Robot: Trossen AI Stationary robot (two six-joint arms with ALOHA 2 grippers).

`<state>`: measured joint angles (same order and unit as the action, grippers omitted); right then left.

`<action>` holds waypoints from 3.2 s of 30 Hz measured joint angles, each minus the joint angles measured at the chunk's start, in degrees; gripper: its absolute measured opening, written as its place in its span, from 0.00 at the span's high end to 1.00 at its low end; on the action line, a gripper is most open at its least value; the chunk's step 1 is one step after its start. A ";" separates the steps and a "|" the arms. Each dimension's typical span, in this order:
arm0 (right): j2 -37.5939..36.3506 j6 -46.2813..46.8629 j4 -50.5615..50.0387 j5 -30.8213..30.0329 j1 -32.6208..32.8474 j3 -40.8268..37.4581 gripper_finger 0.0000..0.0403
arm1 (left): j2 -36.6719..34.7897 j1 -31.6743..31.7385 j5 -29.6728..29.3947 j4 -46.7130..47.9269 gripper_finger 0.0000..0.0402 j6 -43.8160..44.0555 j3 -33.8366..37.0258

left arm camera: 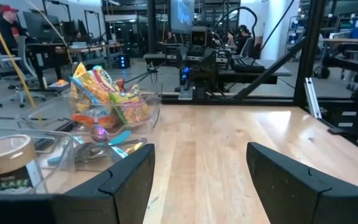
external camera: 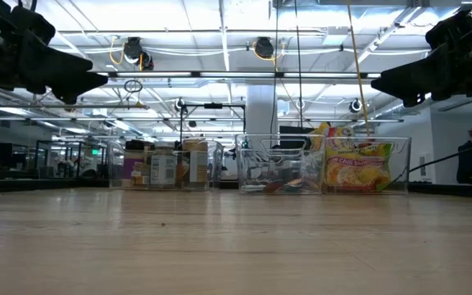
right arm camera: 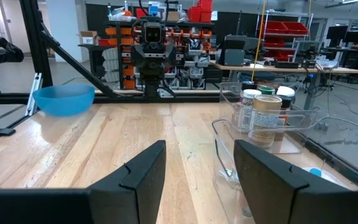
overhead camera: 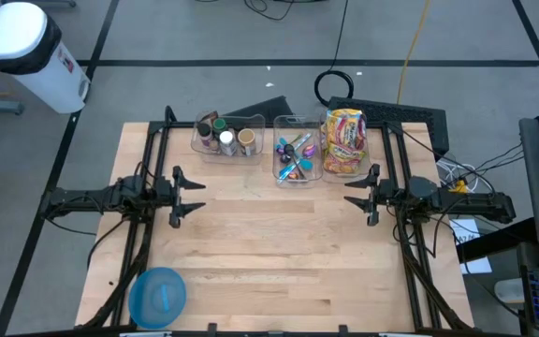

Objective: Pick & Place Food Item
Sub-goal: Return to Home Position

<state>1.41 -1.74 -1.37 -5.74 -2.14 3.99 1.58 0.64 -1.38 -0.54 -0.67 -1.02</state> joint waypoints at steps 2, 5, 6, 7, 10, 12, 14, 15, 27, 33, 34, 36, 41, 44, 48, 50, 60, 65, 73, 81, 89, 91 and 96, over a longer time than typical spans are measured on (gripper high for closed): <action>0.00 0.02 0.00 0.00 0.01 0.00 0.55 | 0.00 0.02 0.36 0.03 0.35 0.69 0.00; 0.00 0.00 -0.01 0.00 -0.01 0.00 0.55 | 0.00 0.02 2.06 0.07 0.35 0.40 0.02; 0.00 0.00 0.00 0.00 -0.01 0.00 0.55 | 0.00 0.02 2.71 0.05 0.35 -0.04 0.04; 0.00 0.01 0.00 0.00 0.00 0.00 0.55 | 0.00 0.02 3.09 0.05 0.35 -0.38 0.07; 0.00 0.00 0.00 0.00 -0.01 0.00 0.55 | 0.01 0.02 2.99 0.03 0.35 -0.75 0.07; 0.00 0.02 0.00 0.00 -0.01 0.00 0.55 | 0.01 0.02 2.95 0.02 0.35 -1.11 0.07; 0.00 0.63 0.04 0.00 0.01 0.00 0.55 | 0.01 0.02 2.89 0.01 0.35 -1.85 0.07; 0.00 0.95 0.15 0.00 0.00 0.00 0.55 | 0.00 0.02 2.89 0.01 0.35 -2.10 0.07; 0.00 -0.63 0.86 2.61 -0.03 -0.02 0.55 | 0.02 0.02 2.83 -0.06 0.35 -2.20 0.07; 0.00 -0.73 2.39 2.77 -0.03 -0.02 0.55 | 0.02 0.02 2.79 -0.10 0.35 -5.36 0.09; 0.00 -0.73 3.27 2.75 -0.03 -0.02 0.55 | 0.02 0.02 2.79 -0.10 0.35 -6.36 0.09; 0.00 -0.72 4.75 2.74 -0.03 -0.02 0.55 | 0.02 0.02 2.81 -0.10 0.35 -6.74 0.09; -0.02 -0.72 6.71 2.71 -0.03 -0.02 0.55 | 0.02 0.02 2.79 -0.14 0.35 -4.75 0.09; -0.02 -0.70 6.67 2.73 -0.03 -0.02 0.55 | 0.02 0.02 2.79 -0.14 0.35 -4.77 0.09; 0.00 -0.70 6.73 2.75 -0.03 -0.02 0.55 | 0.02 0.02 2.79 -0.14 0.35 -4.79 0.09; 0.00 -0.70 6.73 2.75 -0.03 -0.02 0.55 | 0.02 0.02 2.79 -0.14 0.35 -4.58 0.09; 0.00 -0.70 6.92 2.79 -0.03 -0.02 0.55 | 0.02 0.02 2.79 -0.14 0.35 -4.66 0.09; 0.00 -0.70 6.95 2.80 -0.01 -0.02 0.55 | 0.02 0.00 2.79 -0.14 0.35 -4.63 0.09; 0.00 -0.70 6.97 2.82 -0.01 -0.02 0.55 | 0.02 0.02 2.79 -0.14 0.35 -4.60 0.09; 0.00 -0.68 6.97 2.82 -0.01 -0.02 0.55 | 0.02 0.02 2.79 -0.14 0.35 -4.58 0.09; 0.00 -0.68 6.97 2.82 -0.01 -0.02 0.55 | 0.02 0.01 2.79 -0.14 0.35 -4.57 0.09; 0.00 -0.68 6.97 2.82 -0.01 -0.02 0.55 | 0.02 0.02 2.79 -0.14 0.35 -4.74 0.09; 0.00 -0.69 6.97 2.82 -0.01 -0.02 0.55 | 0.02 0.02 2.79 -0.14 0.35 -4.58 0.09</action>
<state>1.41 -2.42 5.61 -2.92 -2.15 3.97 1.61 0.67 1.41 -0.69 -5.26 -0.93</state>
